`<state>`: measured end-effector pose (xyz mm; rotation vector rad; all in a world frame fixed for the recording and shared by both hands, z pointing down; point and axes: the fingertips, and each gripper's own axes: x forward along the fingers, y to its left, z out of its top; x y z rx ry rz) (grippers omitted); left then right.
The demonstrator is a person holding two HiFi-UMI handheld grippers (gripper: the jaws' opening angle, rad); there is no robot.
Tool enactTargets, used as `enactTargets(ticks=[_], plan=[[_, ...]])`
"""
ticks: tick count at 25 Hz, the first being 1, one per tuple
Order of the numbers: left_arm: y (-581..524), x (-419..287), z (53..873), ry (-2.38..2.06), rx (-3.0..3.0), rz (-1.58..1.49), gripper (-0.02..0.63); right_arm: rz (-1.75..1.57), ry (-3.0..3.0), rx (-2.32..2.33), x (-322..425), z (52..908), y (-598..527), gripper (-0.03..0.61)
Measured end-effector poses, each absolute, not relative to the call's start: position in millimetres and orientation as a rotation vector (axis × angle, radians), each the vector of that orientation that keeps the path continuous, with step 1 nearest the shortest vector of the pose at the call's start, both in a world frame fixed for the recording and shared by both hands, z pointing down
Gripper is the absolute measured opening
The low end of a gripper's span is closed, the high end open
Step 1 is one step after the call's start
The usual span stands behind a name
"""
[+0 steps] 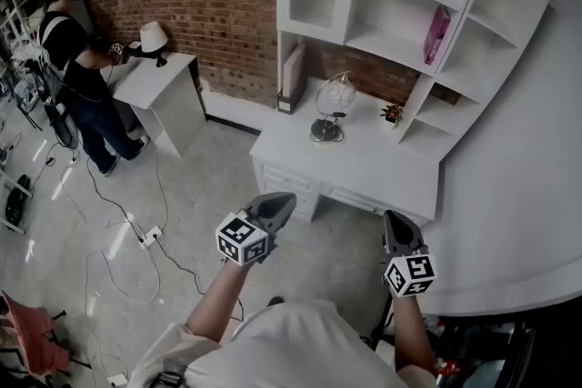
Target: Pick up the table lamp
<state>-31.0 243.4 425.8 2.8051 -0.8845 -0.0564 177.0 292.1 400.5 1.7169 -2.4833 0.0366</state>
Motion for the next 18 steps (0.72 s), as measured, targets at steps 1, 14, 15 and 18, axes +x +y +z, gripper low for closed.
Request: enactTargets(ticks=[1,14,15,18], plan=[[244,-31,426,-0.883,2.804,-0.057,0.012,0.035,-2.487,1.716,176,400,292,0.011],[249,-34,430,-0.874,2.785,-0.049,0.012,0.035,-2.521,1.694,166,392,295,0.011],[249,-34,430,-0.873,2.783,-0.052,0.012,0.037,-2.523,1.697,165,392,295,0.011],[251,-33,433,-0.88,2.778,-0.043,0.012,0.037,-2.51,1.714,165,394,295,0.011]])
